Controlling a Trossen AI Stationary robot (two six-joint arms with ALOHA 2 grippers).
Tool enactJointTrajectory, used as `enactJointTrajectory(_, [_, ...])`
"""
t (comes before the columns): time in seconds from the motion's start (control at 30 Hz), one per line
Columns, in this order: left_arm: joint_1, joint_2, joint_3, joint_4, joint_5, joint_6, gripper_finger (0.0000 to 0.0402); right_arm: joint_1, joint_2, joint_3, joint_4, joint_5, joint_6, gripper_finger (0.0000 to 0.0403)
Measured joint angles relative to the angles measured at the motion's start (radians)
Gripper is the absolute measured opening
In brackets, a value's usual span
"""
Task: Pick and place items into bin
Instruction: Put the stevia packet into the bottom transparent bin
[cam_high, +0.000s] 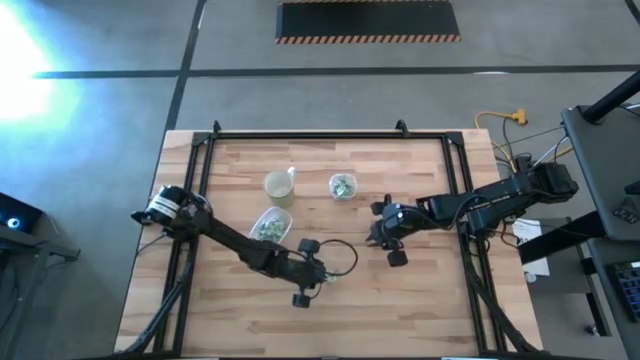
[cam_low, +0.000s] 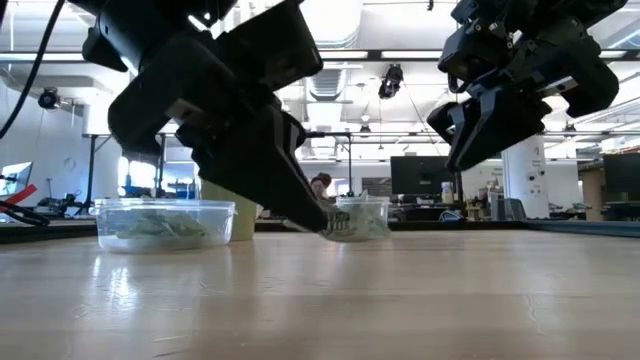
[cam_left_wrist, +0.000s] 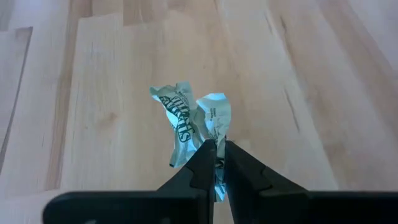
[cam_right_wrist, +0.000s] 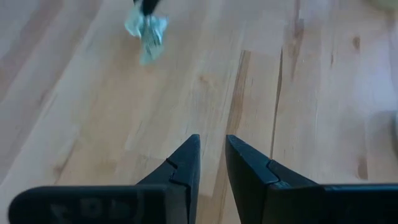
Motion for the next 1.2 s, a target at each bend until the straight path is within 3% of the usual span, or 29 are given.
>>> enactJointTrajectory(0.2, [0.0,0.001,-0.006,-0.002,-0.011,0.016,0.0018,0.0,0.012,-0.01,0.06,0.0,0.0,0.008])
enactJointTrajectory(0.6, [-0.002,0.002,-0.007,0.0,-0.019,0.028,0.0104,0.0,0.018,-0.01,0.066,0.003,-0.015,0.0094])
enactJointTrajectory(1.2, [-0.009,0.004,-0.02,0.001,0.034,0.027,0.0107,0.0,0.018,-0.01,0.065,0.002,-0.015,0.0093])
